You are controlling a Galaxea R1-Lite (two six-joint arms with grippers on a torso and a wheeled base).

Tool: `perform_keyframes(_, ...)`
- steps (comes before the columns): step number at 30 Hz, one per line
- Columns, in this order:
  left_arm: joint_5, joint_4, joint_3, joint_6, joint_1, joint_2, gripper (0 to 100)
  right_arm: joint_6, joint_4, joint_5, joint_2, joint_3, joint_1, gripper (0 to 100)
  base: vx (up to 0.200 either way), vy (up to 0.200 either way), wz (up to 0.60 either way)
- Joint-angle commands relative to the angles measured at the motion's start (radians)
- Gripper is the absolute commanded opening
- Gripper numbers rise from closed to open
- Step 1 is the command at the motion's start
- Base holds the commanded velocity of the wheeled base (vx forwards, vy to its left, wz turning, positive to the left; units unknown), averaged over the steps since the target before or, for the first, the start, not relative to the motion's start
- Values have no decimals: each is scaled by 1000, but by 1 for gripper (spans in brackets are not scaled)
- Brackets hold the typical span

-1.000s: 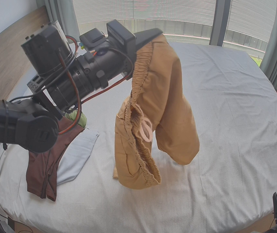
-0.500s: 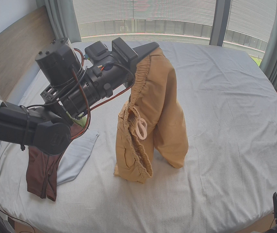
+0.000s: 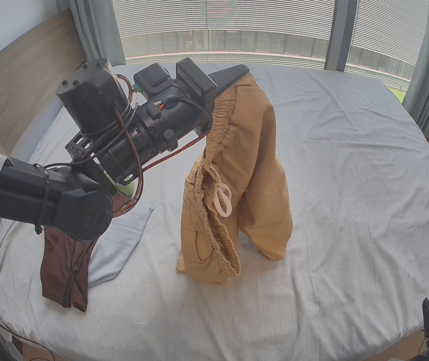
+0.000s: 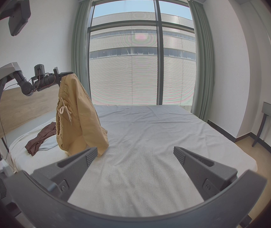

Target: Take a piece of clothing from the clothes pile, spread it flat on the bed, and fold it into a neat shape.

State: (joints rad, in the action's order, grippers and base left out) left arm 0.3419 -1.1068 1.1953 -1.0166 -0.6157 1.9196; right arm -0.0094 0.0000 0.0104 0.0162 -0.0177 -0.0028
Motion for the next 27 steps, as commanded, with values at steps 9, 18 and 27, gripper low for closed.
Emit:
perform_keyframes(9, 2, -4, 17, 0, 7, -2, 0, 8, -2, 2, -13, 18, 0, 100, 0, 0, 0)
perform_keyframes(18, 0, 5, 63, 0, 1, -10, 0, 65, -98, 66, 291, -335, 69, 100, 0, 0, 0)
perform_keyframes(27, 0, 5, 67, 1, 7, -8, 0, 318, -209, 106, 719, -360, 294, 100, 0, 0, 0)
